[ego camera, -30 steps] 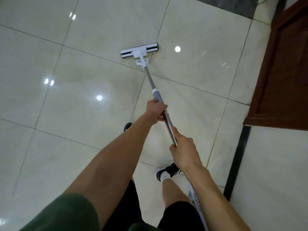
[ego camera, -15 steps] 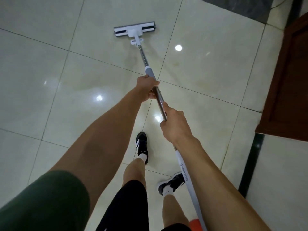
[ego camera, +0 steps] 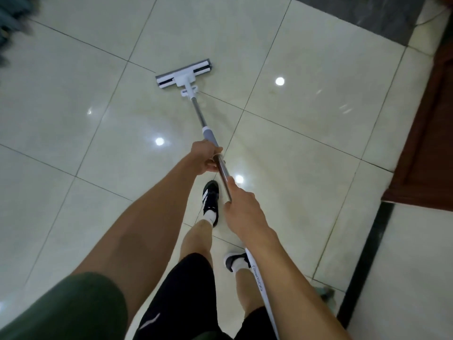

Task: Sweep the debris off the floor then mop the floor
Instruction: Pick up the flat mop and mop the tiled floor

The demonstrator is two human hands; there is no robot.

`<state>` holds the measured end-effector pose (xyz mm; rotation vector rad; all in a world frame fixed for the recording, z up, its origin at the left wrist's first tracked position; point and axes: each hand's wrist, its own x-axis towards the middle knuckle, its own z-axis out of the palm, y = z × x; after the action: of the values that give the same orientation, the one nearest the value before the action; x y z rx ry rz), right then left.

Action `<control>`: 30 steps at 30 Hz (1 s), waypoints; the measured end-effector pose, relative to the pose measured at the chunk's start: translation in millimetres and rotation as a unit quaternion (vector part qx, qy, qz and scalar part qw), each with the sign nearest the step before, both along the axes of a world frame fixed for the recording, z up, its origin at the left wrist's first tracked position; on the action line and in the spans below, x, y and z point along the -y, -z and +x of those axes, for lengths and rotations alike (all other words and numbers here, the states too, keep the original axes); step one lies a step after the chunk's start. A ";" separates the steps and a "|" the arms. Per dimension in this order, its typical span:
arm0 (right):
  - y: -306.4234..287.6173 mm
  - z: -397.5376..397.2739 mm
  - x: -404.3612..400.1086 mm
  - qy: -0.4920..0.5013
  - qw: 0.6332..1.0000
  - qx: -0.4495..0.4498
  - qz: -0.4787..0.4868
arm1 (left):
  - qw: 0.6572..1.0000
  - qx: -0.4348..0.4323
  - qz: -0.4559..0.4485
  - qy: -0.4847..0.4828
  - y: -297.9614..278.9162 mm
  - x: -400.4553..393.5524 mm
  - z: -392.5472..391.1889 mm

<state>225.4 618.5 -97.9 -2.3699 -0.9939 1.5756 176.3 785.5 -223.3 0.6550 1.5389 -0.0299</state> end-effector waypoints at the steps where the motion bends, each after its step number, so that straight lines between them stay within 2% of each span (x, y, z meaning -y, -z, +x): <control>1: -2.8 -0.7 21.1 0.010 1.000 -0.010 -0.009 | 1.000 -0.006 -0.002 0.003 -0.5 22.3 0.4; 9: -15.5 12.0 186.1 0.126 0.990 -0.062 -0.026 | 0.994 -0.010 -0.017 0.104 -12.7 182.3 27.0; 17: -17.4 34.1 249.5 0.236 0.969 -0.071 -0.035 | 0.980 -0.002 -0.021 0.195 -25.8 240.8 76.3; 24: -11.2 45.6 230.4 0.269 0.959 -0.084 -0.032 | 0.984 -0.002 -0.010 0.180 -16.3 221.0 95.2; 30: 0.5 39.3 133.7 0.304 0.949 -0.084 -0.007 | 0.978 -0.003 0.011 0.208 -4.9 125.6 98.5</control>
<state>264.7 484.8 -98.4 -2.1922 -0.1763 1.4873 274.9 659.9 -218.4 0.9854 1.3874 -0.3315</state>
